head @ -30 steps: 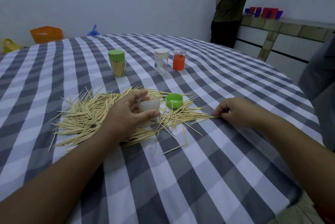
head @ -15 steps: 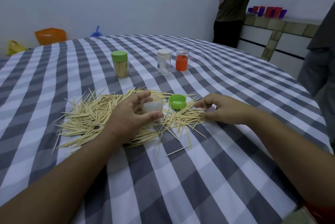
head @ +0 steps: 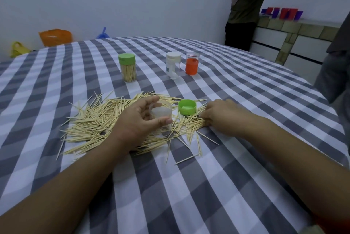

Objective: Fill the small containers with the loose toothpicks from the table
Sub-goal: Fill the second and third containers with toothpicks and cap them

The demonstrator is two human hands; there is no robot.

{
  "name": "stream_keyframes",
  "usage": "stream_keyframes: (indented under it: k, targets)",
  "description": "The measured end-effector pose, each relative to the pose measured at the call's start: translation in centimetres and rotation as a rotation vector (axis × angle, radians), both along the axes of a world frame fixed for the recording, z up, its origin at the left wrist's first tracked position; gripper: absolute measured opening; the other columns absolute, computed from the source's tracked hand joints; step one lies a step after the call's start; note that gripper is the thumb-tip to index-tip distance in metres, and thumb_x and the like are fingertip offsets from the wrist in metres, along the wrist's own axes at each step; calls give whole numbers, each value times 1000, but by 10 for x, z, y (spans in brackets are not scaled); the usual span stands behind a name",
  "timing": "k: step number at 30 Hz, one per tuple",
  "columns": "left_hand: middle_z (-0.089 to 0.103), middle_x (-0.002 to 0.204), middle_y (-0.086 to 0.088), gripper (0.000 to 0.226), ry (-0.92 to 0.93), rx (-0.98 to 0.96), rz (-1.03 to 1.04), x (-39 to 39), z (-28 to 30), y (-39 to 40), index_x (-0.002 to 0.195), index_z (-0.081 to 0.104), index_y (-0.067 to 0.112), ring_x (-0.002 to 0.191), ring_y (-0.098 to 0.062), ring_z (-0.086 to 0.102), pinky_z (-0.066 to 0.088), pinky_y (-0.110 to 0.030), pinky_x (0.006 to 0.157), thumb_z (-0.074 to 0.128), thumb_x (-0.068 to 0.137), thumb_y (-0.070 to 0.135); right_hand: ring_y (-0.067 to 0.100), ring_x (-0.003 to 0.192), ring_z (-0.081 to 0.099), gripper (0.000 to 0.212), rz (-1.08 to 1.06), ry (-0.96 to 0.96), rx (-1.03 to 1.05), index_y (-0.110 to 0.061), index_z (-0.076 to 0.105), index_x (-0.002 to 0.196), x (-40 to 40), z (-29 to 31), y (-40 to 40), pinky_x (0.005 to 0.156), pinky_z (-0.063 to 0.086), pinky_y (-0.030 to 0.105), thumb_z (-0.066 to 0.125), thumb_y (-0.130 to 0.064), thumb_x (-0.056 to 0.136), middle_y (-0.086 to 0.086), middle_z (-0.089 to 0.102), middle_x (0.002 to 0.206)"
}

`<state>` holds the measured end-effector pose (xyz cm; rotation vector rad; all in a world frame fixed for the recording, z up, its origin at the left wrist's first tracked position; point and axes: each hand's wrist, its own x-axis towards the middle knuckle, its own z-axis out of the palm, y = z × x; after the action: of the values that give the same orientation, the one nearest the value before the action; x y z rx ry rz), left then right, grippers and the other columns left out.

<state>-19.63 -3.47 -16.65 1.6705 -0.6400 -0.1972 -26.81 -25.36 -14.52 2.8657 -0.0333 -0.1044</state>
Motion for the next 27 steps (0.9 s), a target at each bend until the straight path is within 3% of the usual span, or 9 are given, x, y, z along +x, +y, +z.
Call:
stream_keyframes:
  k: [6, 11, 16, 19, 22, 27]
  targets:
    - [66, 113, 2, 84, -2, 1, 3, 0, 0, 1, 128, 54, 15, 96, -3, 67, 53, -14, 79, 80, 50, 29, 19, 104, 54, 28, 31, -120, 32, -24, 61, 114, 0, 0, -2, 79, 31, 29, 43, -15, 94, -2, 61, 112]
    - [65, 116, 1, 88, 11, 5, -2, 0, -1, 2, 130, 53, 13, 100, -7, 67, 54, -20, 84, 80, 49, 31, 16, 79, 52, 17, -140, -51, 334, -21, 56, 103, -3, 17, -2, 64, 39, 29, 40, -19, 99, -5, 58, 87]
    - [64, 114, 2, 84, 13, 1, -9, -1, 2, 1, 130, 52, 13, 95, -1, 66, 52, -12, 76, 80, 52, 27, 10, 70, 47, 19, -116, -54, 586, -13, 54, 98, 4, 40, 9, 57, 35, 23, 38, -24, 102, -5, 53, 81]
    - [65, 114, 2, 85, 18, -1, -11, -1, 1, 2, 131, 52, 12, 95, -2, 67, 52, -13, 75, 80, 52, 26, 19, 80, 55, 20, -109, -118, 862, -11, 58, 99, 14, 45, 17, 72, 44, 32, 41, -21, 100, 2, 59, 86]
    - [65, 114, 3, 85, 21, -1, -9, -1, 1, 2, 130, 52, 14, 96, -4, 67, 53, -15, 78, 80, 51, 27, 13, 73, 56, 18, -97, -183, 1271, -14, 57, 93, 24, 44, 31, 67, 44, 25, 41, -14, 100, 2, 61, 81]
    - [65, 110, 7, 80, 19, -1, -5, -1, 1, 1, 126, 54, 17, 94, -1, 67, 53, -16, 80, 81, 51, 26, 19, 74, 62, 19, -76, -383, 1758, -13, 55, 94, 38, 33, 52, 65, 47, 28, 37, -12, 101, 5, 68, 83]
